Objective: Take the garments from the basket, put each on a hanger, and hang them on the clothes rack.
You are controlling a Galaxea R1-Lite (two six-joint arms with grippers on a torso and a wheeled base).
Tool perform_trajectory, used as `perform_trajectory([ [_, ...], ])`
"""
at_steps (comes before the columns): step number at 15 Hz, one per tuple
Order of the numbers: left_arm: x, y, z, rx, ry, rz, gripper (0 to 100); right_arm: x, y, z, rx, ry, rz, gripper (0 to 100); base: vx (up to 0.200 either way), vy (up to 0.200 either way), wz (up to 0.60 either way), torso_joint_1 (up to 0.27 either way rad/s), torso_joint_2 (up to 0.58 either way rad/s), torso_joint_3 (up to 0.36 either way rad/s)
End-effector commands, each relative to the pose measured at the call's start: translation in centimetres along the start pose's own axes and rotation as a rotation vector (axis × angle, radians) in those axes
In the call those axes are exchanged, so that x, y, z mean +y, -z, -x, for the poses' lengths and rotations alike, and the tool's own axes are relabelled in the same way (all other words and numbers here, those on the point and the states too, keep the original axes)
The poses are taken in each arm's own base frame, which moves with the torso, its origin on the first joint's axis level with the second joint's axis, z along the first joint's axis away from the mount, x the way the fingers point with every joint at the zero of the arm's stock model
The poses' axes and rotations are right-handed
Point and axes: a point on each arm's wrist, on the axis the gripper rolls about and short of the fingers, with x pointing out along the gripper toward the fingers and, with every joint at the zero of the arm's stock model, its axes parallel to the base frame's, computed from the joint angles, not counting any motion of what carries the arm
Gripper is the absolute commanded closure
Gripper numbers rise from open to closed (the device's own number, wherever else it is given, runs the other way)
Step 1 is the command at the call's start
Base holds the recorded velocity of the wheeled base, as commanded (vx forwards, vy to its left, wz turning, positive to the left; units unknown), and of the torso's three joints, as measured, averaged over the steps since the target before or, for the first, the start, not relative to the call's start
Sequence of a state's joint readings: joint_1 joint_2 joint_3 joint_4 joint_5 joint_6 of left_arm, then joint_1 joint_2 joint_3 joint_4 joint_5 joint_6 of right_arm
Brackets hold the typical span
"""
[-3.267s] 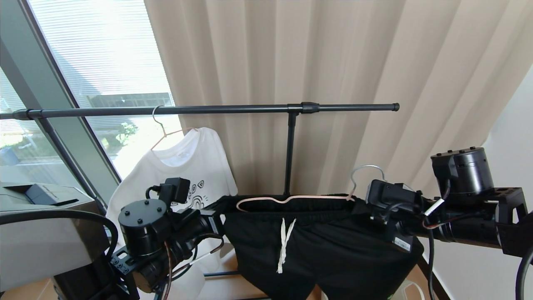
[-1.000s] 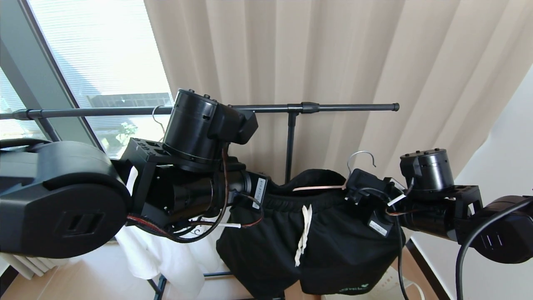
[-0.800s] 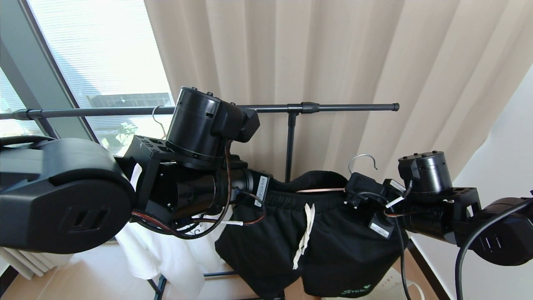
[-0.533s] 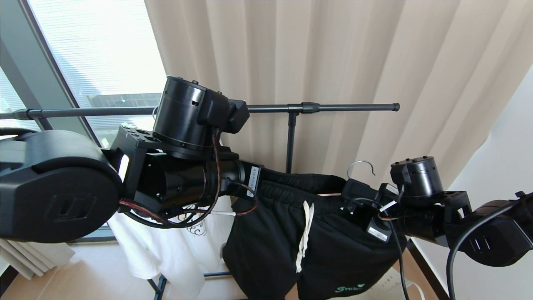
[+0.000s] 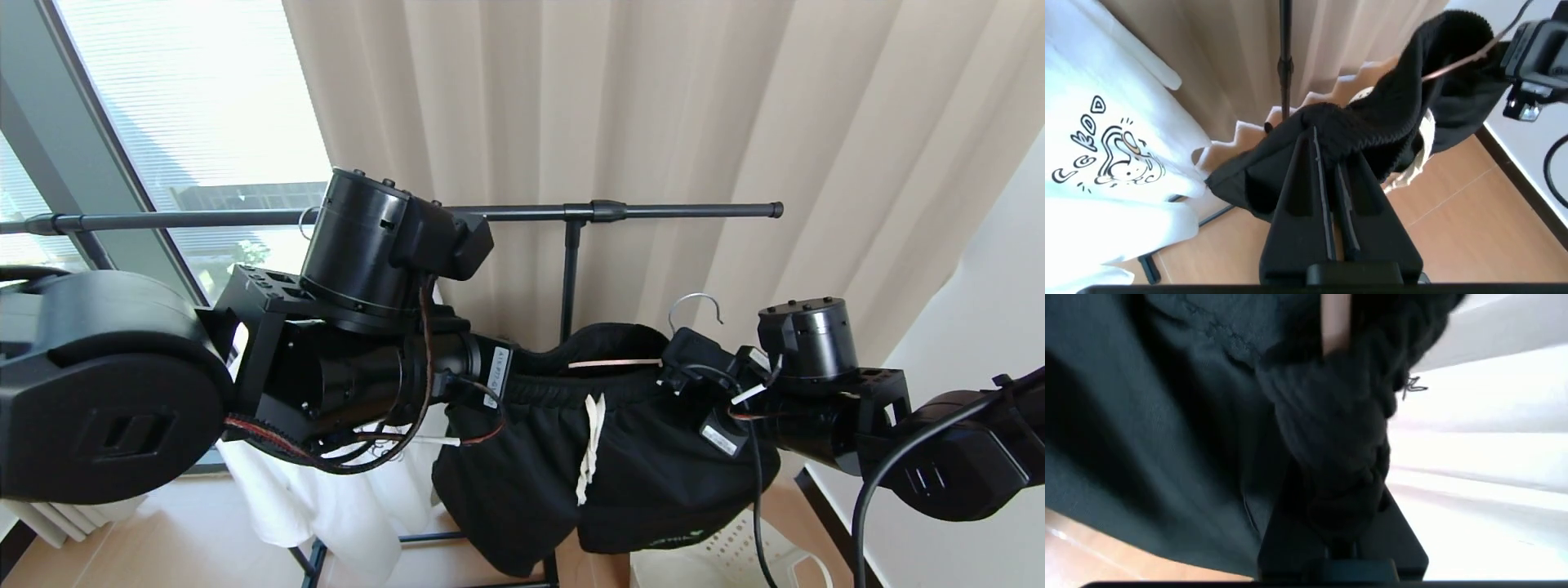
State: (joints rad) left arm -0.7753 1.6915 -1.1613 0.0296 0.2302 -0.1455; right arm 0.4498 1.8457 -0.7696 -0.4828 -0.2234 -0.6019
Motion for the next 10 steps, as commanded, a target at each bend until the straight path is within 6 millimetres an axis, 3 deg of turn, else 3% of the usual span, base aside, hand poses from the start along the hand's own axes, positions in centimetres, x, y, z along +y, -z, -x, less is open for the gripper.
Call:
perform_trajectory([
  [1, -0.5, 0.8, -0.1, 0.028, 0.011, -0.016, 100, 0.4, -1.1, 0.3, -0.036, -0.007, -0.028, 100, 0.000, 0.000, 0.00, 0.000, 0.00, 0.000],
  [10, -2.0, 2.3, -0.6, 0.080, 0.044, -0.027, 100, 0.5, -2.6, 1.2, -0.099, -0.005, -0.109, 100, 0.000, 0.000, 0.00, 0.000, 0.00, 0.000],
])
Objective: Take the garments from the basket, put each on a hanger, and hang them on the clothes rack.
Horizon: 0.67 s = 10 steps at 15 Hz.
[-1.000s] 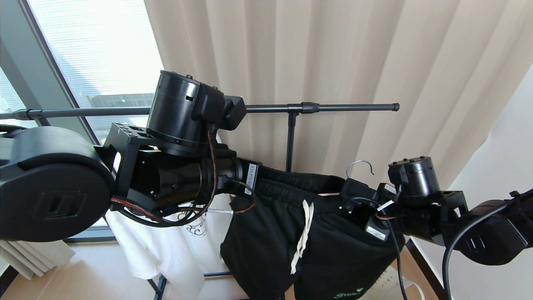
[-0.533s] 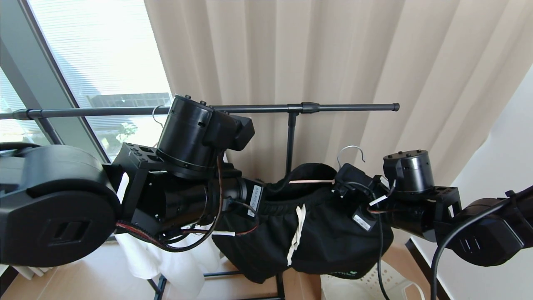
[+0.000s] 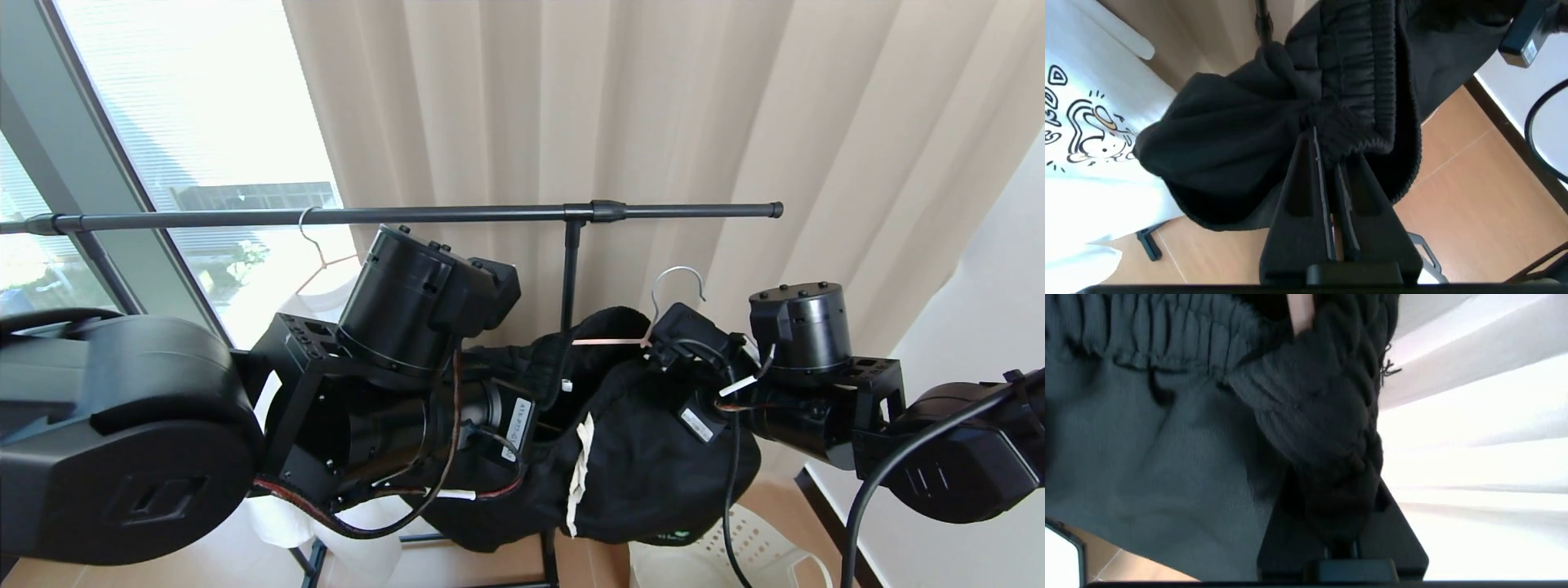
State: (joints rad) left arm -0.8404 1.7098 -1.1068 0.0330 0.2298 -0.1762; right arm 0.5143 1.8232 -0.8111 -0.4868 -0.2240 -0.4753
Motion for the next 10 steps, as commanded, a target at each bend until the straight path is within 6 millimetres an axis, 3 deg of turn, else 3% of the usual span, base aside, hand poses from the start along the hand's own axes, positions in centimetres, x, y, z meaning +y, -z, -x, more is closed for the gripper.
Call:
perform_trajectory([
  [1, -0.2, 0.3, -0.3, 0.012, 0.003, 0.003, 100, 0.0, -0.3, 0.3, -0.012, 0.002, -0.002, 100, 0.000, 0.000, 0.00, 0.000, 0.00, 0.000],
  [10, -0.6, 0.9, -1.9, 0.052, -0.004, 0.039, 100, 0.6, -0.8, 2.9, -0.058, -0.007, 0.016, 100, 0.000, 0.000, 0.00, 0.000, 0.00, 0.000],
])
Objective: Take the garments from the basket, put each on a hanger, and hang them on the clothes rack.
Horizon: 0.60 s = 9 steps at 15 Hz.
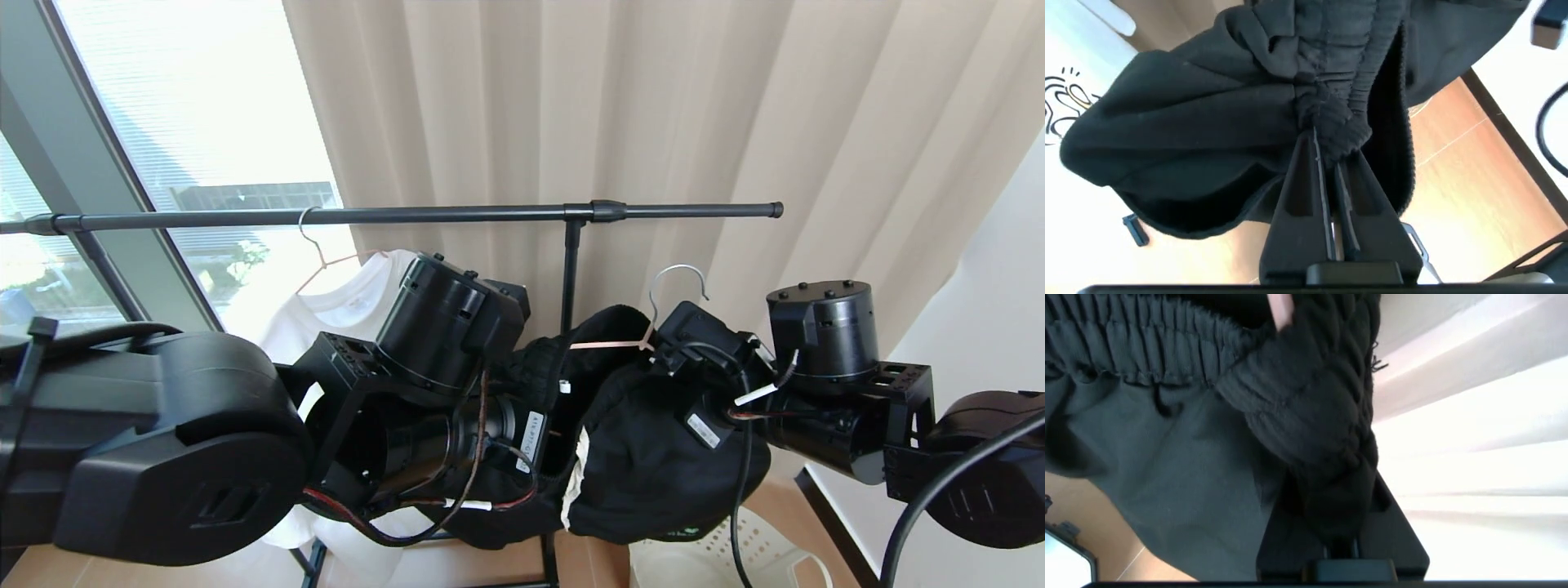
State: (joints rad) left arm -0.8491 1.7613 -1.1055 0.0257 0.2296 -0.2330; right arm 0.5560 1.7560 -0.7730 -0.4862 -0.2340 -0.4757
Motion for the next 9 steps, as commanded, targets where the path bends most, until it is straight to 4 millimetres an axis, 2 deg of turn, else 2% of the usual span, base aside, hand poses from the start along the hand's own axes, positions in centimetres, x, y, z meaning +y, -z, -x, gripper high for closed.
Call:
perform_trajectory([
  [1, -0.1, 0.2, -0.3, 0.010, -0.001, -0.007, 100, 0.3, -0.4, 1.1, -0.023, -0.001, 0.007, 100, 0.000, 0.000, 0.00, 0.000, 0.00, 0.000],
  [2, -0.2, 0.3, -0.4, 0.014, 0.001, -0.011, 100, 0.3, -0.3, 1.3, -0.025, 0.000, 0.008, 100, 0.000, 0.000, 0.00, 0.000, 0.00, 0.000],
  [3, -0.3, 0.4, -0.5, 0.016, 0.002, -0.012, 0, 0.3, -0.3, 1.4, -0.025, -0.001, 0.010, 100, 0.000, 0.000, 0.00, 0.000, 0.00, 0.000],
  [9, -1.7, 0.7, -0.2, 0.005, 0.043, -0.038, 0, 0.4, -0.5, 1.8, -0.037, -0.005, 0.012, 100, 0.000, 0.000, 0.00, 0.000, 0.00, 0.000],
])
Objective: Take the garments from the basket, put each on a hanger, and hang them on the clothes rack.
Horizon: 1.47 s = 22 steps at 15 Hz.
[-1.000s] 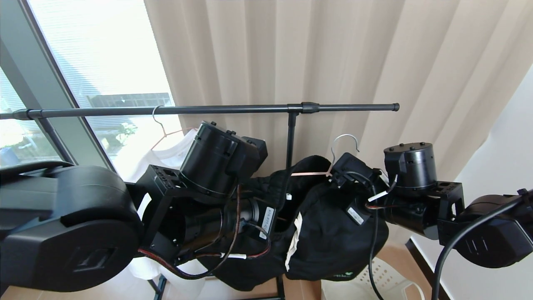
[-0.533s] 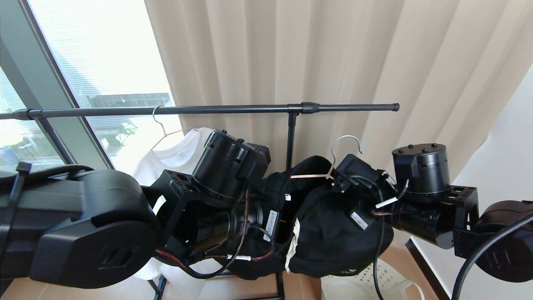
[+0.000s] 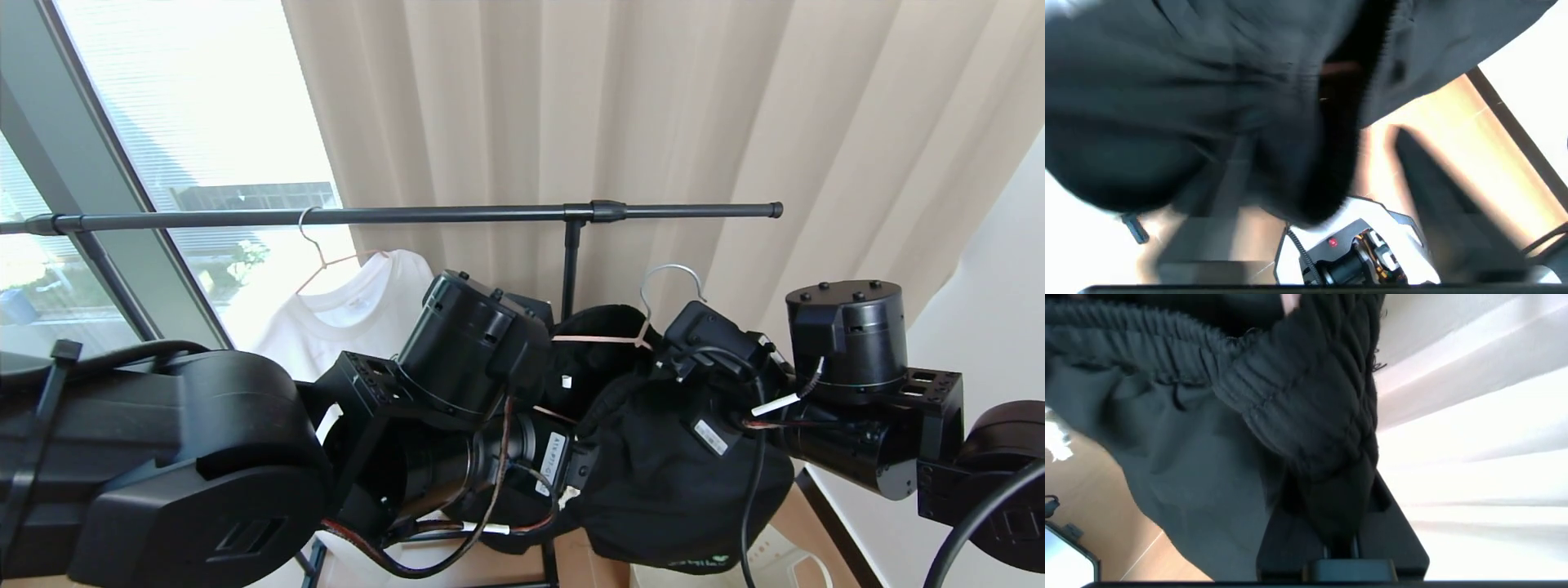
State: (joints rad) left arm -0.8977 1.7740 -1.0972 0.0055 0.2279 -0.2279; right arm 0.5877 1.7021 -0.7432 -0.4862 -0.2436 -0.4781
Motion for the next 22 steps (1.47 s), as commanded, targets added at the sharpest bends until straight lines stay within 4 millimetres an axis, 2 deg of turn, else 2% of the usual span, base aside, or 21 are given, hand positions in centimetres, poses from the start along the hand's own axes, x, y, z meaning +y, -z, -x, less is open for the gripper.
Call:
perform_trajectory([
  [1, -0.2, 0.1, -0.1, -0.003, 0.008, 0.001, 0, 0.2, -0.1, 0.2, -0.005, -0.006, 0.004, 100, 0.000, 0.000, 0.00, 0.000, 0.00, 0.000],
  [3, -0.4, 0.1, -0.2, -0.017, 0.018, 0.002, 0, 0.5, 0.0, 0.3, -0.005, -0.014, 0.009, 100, 0.000, 0.000, 0.00, 0.000, 0.00, 0.000],
  [8, -1.1, 0.6, -1.9, -0.030, 0.028, -0.002, 0, 0.7, -0.3, 1.2, -0.031, -0.024, 0.012, 100, 0.000, 0.000, 0.00, 0.000, 0.00, 0.000],
  [12, -1.0, 0.8, -1.5, -0.029, 0.025, -0.004, 0, 0.6, -0.5, 1.5, -0.041, -0.021, 0.009, 100, 0.000, 0.000, 0.00, 0.000, 0.00, 0.000],
  [15, -0.3, 0.4, 1.5, -0.086, 0.039, 0.005, 0, 0.5, -0.5, 1.4, -0.043, -0.023, 0.009, 100, 0.000, 0.000, 0.00, 0.000, 0.00, 0.000],
  [18, 0.3, 0.9, 3.2, -0.099, 0.044, 0.005, 0, 0.6, -0.5, 1.3, -0.041, -0.026, 0.010, 100, 0.000, 0.000, 0.00, 0.000, 0.00, 0.000],
  [21, 1.1, 0.8, 5.8, -0.154, 0.050, 0.011, 0, 0.7, -0.4, 1.1, -0.074, -0.040, 0.003, 100, 0.000, 0.000, 0.00, 0.000, 0.00, 0.000],
  [22, 1.3, 0.9, 6.1, -0.159, 0.048, 0.011, 0, 0.7, -0.4, 1.1, -0.077, -0.046, 0.003, 100, 0.000, 0.000, 0.00, 0.000, 0.00, 0.000],
])
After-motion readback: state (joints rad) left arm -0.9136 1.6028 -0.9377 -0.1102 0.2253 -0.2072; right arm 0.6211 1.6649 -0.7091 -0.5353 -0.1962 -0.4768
